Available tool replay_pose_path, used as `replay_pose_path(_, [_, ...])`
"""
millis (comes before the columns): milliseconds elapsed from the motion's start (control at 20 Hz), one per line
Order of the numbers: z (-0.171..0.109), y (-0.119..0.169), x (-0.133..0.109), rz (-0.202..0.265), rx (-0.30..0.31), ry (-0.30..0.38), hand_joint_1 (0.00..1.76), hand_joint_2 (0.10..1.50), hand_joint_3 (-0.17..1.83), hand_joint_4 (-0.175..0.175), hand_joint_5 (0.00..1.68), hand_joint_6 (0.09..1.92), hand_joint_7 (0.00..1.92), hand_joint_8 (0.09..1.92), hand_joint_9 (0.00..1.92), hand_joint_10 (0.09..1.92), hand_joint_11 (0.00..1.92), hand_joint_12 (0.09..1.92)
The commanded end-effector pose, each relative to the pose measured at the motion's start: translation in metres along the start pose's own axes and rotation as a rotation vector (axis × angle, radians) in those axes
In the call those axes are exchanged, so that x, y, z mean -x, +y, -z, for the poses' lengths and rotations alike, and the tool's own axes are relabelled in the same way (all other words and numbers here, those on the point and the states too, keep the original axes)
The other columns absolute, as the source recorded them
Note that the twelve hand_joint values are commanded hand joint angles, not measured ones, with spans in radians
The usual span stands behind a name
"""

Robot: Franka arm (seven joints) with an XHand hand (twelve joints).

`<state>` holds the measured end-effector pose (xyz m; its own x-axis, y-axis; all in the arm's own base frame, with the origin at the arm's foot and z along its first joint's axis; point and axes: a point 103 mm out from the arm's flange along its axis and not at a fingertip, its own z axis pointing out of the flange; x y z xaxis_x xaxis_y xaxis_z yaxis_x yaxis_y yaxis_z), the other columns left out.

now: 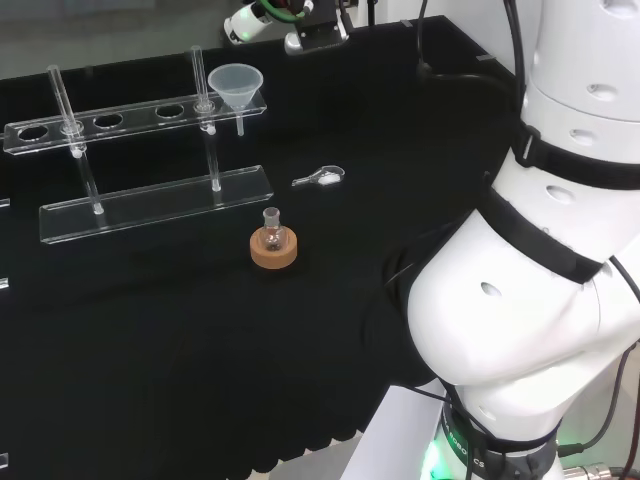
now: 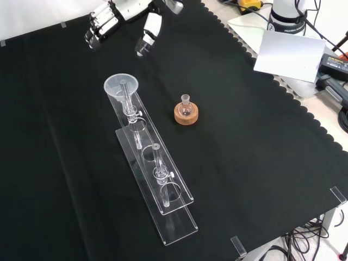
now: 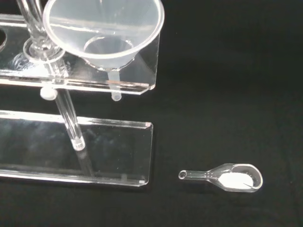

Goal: Pick up the funnel from the transparent funnel stand.

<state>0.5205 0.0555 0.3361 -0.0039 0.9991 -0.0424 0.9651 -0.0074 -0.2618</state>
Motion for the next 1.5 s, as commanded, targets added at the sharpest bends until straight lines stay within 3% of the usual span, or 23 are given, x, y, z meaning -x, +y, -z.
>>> replay_pose_path(50, [-0.01, 0.006, -0.015, 0.014, -0.071, -0.021, 0.35, 0.88, 0.24, 0.036, 0.03, 0.09, 0.0, 0.29, 0.07, 0.66, 0.0, 1.39])
replay_pose_path(300, [-0.015, 0.018, -0.024, -0.017, -0.16, -0.03, 0.48, 0.79, 0.19, 0.046, 0.0, 0.09, 0.0, 0.19, 0.03, 0.76, 0.09, 1.57])
replay_pose_path(500, [-0.019, 0.026, -0.03, -0.024, -0.182, -0.029, 0.56, 0.76, 0.17, 0.049, 0.0, 0.09, 0.0, 0.16, 0.01, 0.81, 0.18, 1.6])
replay_pose_path(600, [-0.021, 0.029, -0.032, 0.002, -0.187, -0.051, 0.58, 0.76, 0.17, 0.048, 0.0, 0.09, 0.0, 0.17, 0.01, 0.83, 0.21, 1.59])
replay_pose_path(1050, [-0.026, 0.039, -0.047, -0.001, -0.211, -0.1, 0.68, 0.73, 0.2, 0.046, 0.02, 0.09, 0.0, 0.33, 0.08, 0.86, 0.27, 1.57])
replay_pose_path(1500, [-0.033, 0.047, -0.049, 0.001, -0.247, -0.133, 0.79, 0.68, 0.27, 0.072, 0.06, 0.09, 0.0, 0.34, 0.09, 0.87, 0.3, 1.55])
